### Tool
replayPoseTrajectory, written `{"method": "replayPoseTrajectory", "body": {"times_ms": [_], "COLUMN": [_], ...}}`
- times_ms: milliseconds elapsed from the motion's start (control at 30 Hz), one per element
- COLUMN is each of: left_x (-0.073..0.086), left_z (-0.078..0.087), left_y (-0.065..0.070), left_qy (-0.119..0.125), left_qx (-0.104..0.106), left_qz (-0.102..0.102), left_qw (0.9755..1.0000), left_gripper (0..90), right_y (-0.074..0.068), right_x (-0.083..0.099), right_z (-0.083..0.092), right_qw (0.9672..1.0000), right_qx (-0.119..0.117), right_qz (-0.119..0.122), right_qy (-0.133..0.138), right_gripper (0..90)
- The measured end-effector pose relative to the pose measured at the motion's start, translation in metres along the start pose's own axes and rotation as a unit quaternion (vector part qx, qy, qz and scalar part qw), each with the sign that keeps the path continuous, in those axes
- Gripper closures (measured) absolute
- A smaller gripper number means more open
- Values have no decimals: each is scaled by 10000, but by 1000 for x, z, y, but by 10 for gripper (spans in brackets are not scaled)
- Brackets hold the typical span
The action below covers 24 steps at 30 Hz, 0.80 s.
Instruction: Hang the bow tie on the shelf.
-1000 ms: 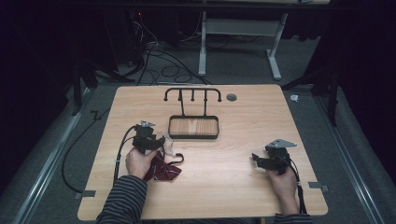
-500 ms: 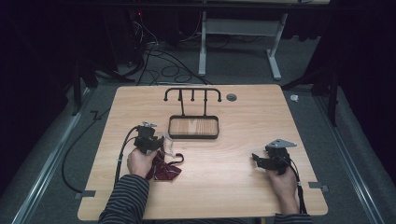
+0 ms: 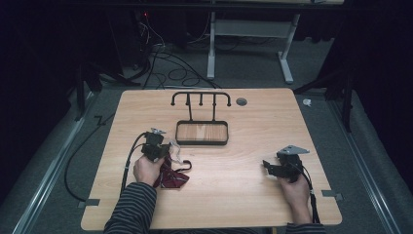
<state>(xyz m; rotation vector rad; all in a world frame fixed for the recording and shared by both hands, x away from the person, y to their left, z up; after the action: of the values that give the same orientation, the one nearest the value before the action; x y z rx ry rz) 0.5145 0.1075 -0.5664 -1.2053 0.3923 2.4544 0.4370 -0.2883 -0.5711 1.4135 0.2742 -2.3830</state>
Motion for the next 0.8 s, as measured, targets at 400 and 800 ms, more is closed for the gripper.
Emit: {"method": "replayPoseTrajectory", "body": {"times_ms": [400,800], "left_x": [-11,-31], "left_z": [15,54], "left_y": [3,14], "left_qy": [265,616], "left_qx": [104,135], "left_qz": [-57,-521], "left_qw": [9996,9966], "left_gripper": [894,897], "right_y": [0,0], "right_x": [0,0], "right_z": [0,0], "right_qw": [10000,10000], "right_qx": [0,-3], "right_qz": [-3,-3], "right_qy": [-1,-1], "right_gripper": [317,317]}}
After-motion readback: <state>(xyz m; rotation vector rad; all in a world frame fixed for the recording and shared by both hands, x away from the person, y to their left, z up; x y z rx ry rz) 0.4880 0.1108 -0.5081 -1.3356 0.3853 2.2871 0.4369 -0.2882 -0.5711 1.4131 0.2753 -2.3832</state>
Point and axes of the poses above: each handheld gripper's, and its own axes: z roughly backward along the jaws, x roughly out of its underside, y roughly to its right, the point moved 10 cm from there along -z, roughly forward along the jaws, and after that the axes turned 15 degrees about y, right-handed, at the moved point
